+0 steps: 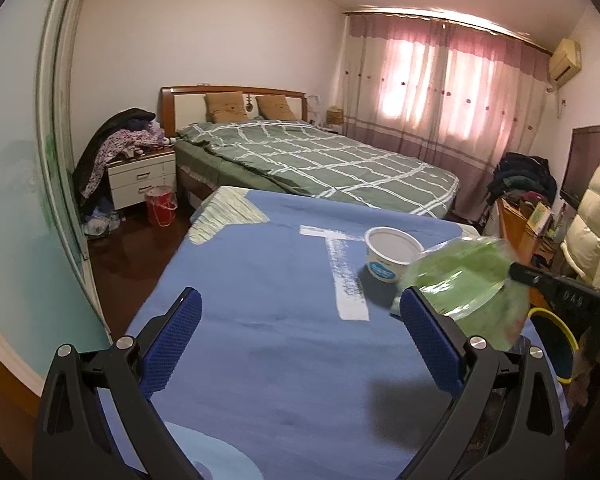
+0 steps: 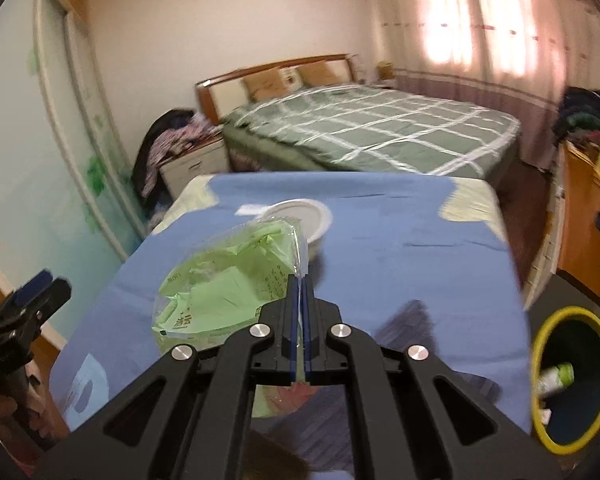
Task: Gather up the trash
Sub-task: 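Carry the bag over the bin and open the right gripper while the left gripper approaches the brown tray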
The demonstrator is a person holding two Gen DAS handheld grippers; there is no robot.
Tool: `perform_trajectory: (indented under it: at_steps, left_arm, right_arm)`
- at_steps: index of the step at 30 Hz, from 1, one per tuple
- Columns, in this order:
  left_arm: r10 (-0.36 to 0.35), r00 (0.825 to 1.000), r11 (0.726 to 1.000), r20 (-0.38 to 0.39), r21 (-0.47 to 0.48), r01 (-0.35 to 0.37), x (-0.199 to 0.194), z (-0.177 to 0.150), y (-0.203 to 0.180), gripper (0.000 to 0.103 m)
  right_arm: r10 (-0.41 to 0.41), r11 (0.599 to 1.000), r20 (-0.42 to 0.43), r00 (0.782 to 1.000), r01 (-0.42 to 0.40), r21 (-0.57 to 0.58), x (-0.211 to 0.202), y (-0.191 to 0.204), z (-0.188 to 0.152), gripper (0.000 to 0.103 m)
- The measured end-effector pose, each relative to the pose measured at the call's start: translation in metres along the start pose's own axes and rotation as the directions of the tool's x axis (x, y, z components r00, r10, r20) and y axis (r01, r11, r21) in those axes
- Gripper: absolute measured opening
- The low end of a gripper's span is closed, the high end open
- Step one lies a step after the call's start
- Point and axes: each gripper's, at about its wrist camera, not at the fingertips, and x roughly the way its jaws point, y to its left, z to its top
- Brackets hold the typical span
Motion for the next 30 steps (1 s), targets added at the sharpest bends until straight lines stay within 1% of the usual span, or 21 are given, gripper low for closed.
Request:
perform_trajectory:
  at_steps: [3,5,9,11,13,18,23,25,27,30]
  left_arm:
    - [-0.024,1.0,1.0,-0.01,0.017,0.025,0.0,-0.002,-0.012,0.098]
    - [-0.042,0.999,0.999,-0.021,0.029,0.042,0.001,-0.005,-0.02,0.098]
    - [-0.076,0.996,0.995,-0.048,0.066,0.079,0.005,-0.012,-0.042,0.098]
    - [-0.094,0.994,0.991,-0.063,0.087,0.099,0.007,-0.016,-0.054,0.098]
    - [-0.109,0.991,0.987,-0.076,0.107,0.117,0.008,-0.019,-0.066,0.098]
    - [-0.144,0.984,0.977,-0.101,0.146,0.158,0.008,-0.027,-0.09,0.098]
    - [-0.175,0.976,0.964,-0.13,0.181,0.196,0.01,-0.035,-0.109,0.098]
    - [-0.187,0.972,0.958,-0.144,0.192,0.213,0.01,-0.039,-0.117,0.098]
    - [-0.2,0.967,0.953,-0.158,0.197,0.229,0.01,-0.042,-0.122,0.098]
    - [-0.218,0.958,0.942,-0.185,0.217,0.256,0.011,-0.05,-0.132,0.098]
  right_arm:
    - [-0.067,0.994,0.017,0.998,0.065,0.085,-0.016,-0.037,-0.007,0.002]
    - [-0.124,0.982,0.028,0.992,0.119,0.145,-0.027,-0.064,-0.014,0.002]
    - [-0.254,0.936,0.034,0.967,0.237,0.259,-0.049,-0.118,-0.031,0.002]
    - [-0.328,0.902,0.03,0.944,0.303,0.306,-0.061,-0.142,-0.04,0.002]
    - [-0.4,0.864,0.025,0.916,0.368,0.345,-0.071,-0.162,-0.05,0.002]
    - [-0.52,0.772,-0.006,0.854,0.473,0.425,-0.088,-0.206,-0.072,0.002]
    - [-0.592,0.695,-0.048,0.804,0.54,0.475,-0.092,-0.238,-0.086,0.002]
    - [-0.607,0.672,-0.064,0.792,0.555,0.49,-0.091,-0.247,-0.09,0.002]
    - [-0.626,0.647,-0.084,0.775,0.577,0.498,-0.089,-0.257,-0.092,0.002]
    - [-0.648,0.613,-0.112,0.753,0.604,0.509,-0.085,-0.266,-0.096,0.005]
